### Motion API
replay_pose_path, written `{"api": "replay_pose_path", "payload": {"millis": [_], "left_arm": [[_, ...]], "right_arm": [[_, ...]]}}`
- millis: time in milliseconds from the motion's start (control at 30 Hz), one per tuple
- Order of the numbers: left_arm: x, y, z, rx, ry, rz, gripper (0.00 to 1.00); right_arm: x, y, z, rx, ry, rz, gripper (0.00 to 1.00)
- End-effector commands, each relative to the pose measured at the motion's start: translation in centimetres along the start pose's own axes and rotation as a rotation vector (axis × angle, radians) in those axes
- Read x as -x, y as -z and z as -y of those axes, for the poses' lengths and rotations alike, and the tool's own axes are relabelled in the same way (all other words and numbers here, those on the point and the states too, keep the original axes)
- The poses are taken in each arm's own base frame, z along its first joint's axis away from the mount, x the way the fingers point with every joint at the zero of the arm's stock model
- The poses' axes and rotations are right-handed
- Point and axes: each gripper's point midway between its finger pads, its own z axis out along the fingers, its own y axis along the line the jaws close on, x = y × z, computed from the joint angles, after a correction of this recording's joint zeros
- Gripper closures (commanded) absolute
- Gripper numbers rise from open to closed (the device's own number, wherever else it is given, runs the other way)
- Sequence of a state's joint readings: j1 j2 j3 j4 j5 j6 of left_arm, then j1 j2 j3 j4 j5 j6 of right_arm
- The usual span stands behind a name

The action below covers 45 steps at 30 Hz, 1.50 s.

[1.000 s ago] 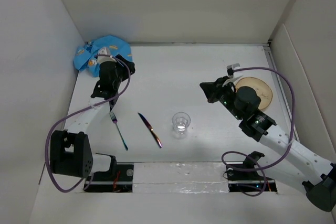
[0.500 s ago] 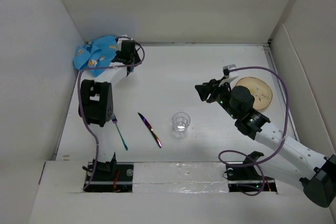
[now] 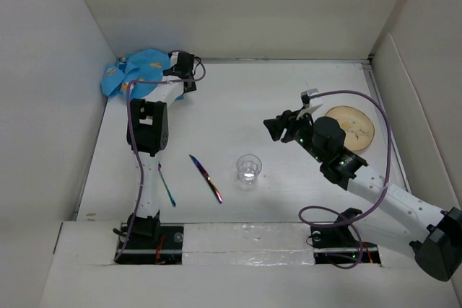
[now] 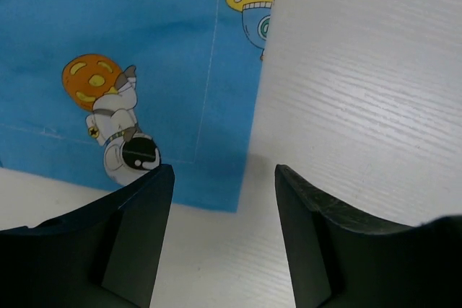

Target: Set the dinner table for one person

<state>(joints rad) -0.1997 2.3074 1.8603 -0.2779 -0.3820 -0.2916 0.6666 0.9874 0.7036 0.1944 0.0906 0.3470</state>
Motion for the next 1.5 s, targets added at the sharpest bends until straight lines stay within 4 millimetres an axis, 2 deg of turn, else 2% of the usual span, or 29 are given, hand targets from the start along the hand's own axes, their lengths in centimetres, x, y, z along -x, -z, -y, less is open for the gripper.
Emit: {"api": "replay_pose_path", "payload": {"millis": [0, 33, 167, 233, 333, 467, 567, 600, 667, 733, 767, 800, 833, 867, 900, 933, 1033, 1067, 1100, 1133, 1167, 1200, 1233, 1300, 1367, 1400, 1467], "left_arm": [[-1.3, -0.8, -0.8, 0.021, -0.073, -0.089, 0.45], [-1.4, -1.4, -0.6, 0.006, -0.065, -0.110, 0.46], [-2.5, -1.9, -0.3, -0.065, -0.054, -0.164, 0.49], [-2.9, -2.3, -0.2, -0.110, -0.030, -0.197, 0.55], [-2.9, -2.3, -0.2, -0.138, -0.030, -0.216, 0.69], [-3.4, -1.9, -0.1, -0.151, -0.041, -0.245, 0.79], [-3.6, -1.6, 0.1, -0.169, -0.044, -0.254, 0.97], [-3.8, -1.4, 0.1, -0.174, -0.042, -0.256, 1.00], [-4.0, -1.2, 0.4, -0.198, -0.036, -0.260, 1.00], [-4.1, 0.0, 2.1, -0.258, -0.034, -0.265, 1.00], [-4.0, 0.8, 4.1, -0.299, -0.049, -0.241, 1.00], [-3.4, 1.9, 5.2, -0.320, -0.056, -0.218, 1.00], [-3.0, 3.3, 7.3, -0.356, -0.070, -0.193, 1.00], [-3.0, 3.3, 7.4, -0.357, -0.070, -0.193, 1.00], [-3.2, 4.0, 8.5, -0.357, -0.091, -0.182, 1.00], [-2.4, 4.4, 8.9, -0.344, -0.094, -0.157, 1.00], [-1.8, 4.6, 7.6, -0.251, -0.099, -0.125, 1.00], [-1.3, 4.7, 7.2, -0.227, -0.087, -0.102, 0.92], [-0.3, 5.1, 6.3, -0.191, -0.076, -0.061, 0.71], [-0.8, 4.8, 5.4, -0.169, -0.070, -0.064, 0.64], [-0.3, 4.9, 5.4, -0.169, -0.056, -0.039, 0.60], [0.4, 5.0, 4.4, -0.154, -0.034, -0.025, 0.54], [0.2, 4.5, 3.3, -0.136, -0.022, -0.035, 0.54], [0.6, 4.5, 2.7, -0.127, -0.002, -0.016, 0.54], [0.6, 3.6, 1.1, -0.103, 0.021, -0.027, 0.53], [0.1, 3.3, 1.3, -0.109, 0.017, -0.042, 0.53], [0.1, 2.7, 0.4, -0.083, 0.032, -0.046, 0.54]], "right_arm": [[2.3, 0.0, -0.7, 0.028, 0.003, 0.080, 0.43], [2.3, 0.1, -0.7, 0.030, 0.003, 0.080, 0.43], [2.4, 0.3, -0.6, 0.026, 0.004, 0.086, 0.43], [2.4, 0.3, -0.3, 0.020, 0.004, 0.084, 0.43], [2.6, 0.4, 0.0, 0.007, 0.001, 0.088, 0.43], [3.1, 0.8, 0.2, 0.002, -0.002, 0.101, 0.43], [3.3, 0.9, 0.4, 0.003, -0.005, 0.112, 0.43], [3.3, 1.0, 0.4, 0.004, -0.003, 0.110, 0.43], [3.4, 1.1, 0.7, -0.010, -0.008, 0.111, 0.43], [3.4, 0.9, 0.8, -0.012, -0.006, 0.110, 0.43], [3.4, 1.0, 0.7, -0.006, -0.006, 0.106, 0.43], [3.1, 0.9, 0.8, -0.010, -0.005, 0.098, 0.43], [2.9, 0.7, 0.9, -0.016, -0.005, 0.097, 0.43], [2.9, 0.7, 0.9, -0.014, -0.005, 0.096, 0.43], [3.1, 0.7, 1.2, -0.023, -0.002, 0.099, 0.43], [2.9, 0.6, 1.3, -0.026, 0.000, 0.091, 0.43], [2.7, 0.7, 1.4, -0.032, 0.003, 0.080, 0.43], [2.7, 0.6, 1.4, -0.031, -0.001, 0.084, 0.43], [2.7, 0.6, 1.3, -0.027, 0.001, 0.086, 0.43], [2.8, 0.6, 1.3, -0.026, 0.002, 0.084, 0.43], [2.8, 0.6, 1.2, -0.020, 0.005, 0.082, 0.43], [2.5, 0.5, 1.3, -0.021, 0.007, 0.075, 0.43], [2.5, 0.4, 1.3, -0.025, 0.002, 0.079, 0.43], [2.0, 0.0, 1.2, -0.014, 0.006, 0.058, 0.43], [1.8, -0.1, 1.2, -0.014, 0.009, 0.043, 0.43], [1.6, -0.2, 1.3, -0.017, 0.007, 0.039, 0.43], [1.5, -0.3, 1.2, -0.011, 0.004, 0.037, 0.43]]}}
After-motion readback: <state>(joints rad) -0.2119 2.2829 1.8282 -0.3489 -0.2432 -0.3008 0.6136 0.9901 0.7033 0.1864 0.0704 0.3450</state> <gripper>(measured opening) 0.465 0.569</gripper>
